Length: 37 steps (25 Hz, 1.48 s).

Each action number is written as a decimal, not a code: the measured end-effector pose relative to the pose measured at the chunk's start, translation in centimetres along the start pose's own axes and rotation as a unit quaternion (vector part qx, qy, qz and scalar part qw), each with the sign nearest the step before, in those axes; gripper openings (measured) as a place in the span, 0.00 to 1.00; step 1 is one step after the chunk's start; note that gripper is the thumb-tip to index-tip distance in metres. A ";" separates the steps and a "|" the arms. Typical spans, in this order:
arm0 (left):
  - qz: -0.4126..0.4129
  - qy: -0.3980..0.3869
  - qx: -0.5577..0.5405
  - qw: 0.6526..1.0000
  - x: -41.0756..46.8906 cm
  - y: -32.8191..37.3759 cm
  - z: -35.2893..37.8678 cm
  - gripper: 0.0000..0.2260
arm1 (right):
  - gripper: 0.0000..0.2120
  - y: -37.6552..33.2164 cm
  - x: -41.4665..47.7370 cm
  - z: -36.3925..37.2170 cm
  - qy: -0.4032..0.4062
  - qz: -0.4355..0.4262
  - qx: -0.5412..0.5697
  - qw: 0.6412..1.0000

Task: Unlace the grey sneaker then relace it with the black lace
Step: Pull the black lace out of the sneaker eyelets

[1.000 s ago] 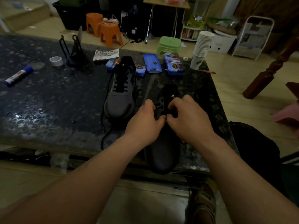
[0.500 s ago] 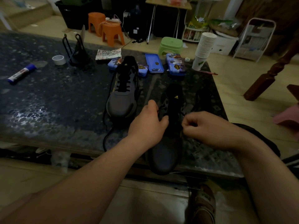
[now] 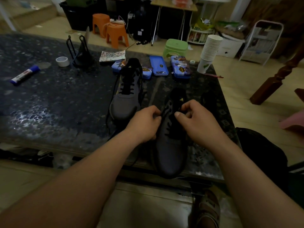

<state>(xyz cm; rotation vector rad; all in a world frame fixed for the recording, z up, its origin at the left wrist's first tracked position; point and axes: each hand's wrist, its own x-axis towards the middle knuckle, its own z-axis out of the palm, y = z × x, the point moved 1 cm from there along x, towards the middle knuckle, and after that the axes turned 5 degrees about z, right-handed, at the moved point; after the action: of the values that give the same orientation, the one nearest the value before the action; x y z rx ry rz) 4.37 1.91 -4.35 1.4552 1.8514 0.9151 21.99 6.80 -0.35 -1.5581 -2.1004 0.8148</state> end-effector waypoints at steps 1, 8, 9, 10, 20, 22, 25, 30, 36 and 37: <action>0.016 -0.002 0.025 1.000 0.2 -0.3 0.0 0.02 | 0.08 -0.1 0.1 0.2 0.015 -0.007 -0.020 1.000; 0.065 0.104 -0.018 0.992 1.2 1.1 -1.2 0.05 | 0.08 -0.7 0.3 -0.6 0.002 0.046 0.079 0.996; 0.059 0.105 -0.034 0.992 1.3 1.4 -1.9 0.05 | 0.09 -0.7 0.2 -0.8 -0.016 0.062 0.101 0.993; 0.058 0.111 -0.011 0.992 1.4 1.5 -2.3 0.05 | 0.10 -0.7 0.1 -0.9 -0.033 0.071 0.117 0.990; 0.070 0.083 0.079 0.991 -0.4 1.1 0.4 0.18 | 0.12 0.2 -2.1 -4.4 -0.303 -0.018 0.084 0.949; 0.067 0.081 0.055 0.993 -0.3 1.1 0.4 0.17 | 0.10 1.2 -2.3 -4.9 -0.378 0.004 0.074 0.923; 0.069 0.089 0.056 0.992 -0.4 1.2 0.5 0.18 | 0.10 0.9 -1.6 -3.3 -0.287 0.088 0.143 0.943; 0.073 0.094 0.059 0.991 -0.5 1.0 0.3 0.18 | 0.10 -1.6 -0.3 0.7 -0.113 0.111 0.161 0.974; 0.069 0.086 0.051 0.993 -0.5 0.7 -0.1 0.15 | 0.10 -2.5 -0.5 2.2 0.089 -0.044 -0.165 0.981; 0.066 0.082 0.053 0.993 -0.5 0.8 0.0 0.14 | 0.09 -2.7 -0.3 2.1 0.097 -0.044 -0.176 0.979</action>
<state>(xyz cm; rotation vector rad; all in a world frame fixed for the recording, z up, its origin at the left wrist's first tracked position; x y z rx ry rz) 4.88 1.53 -3.66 1.6264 1.9657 1.0424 18.86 5.47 -0.18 -1.6236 -2.2341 0.2532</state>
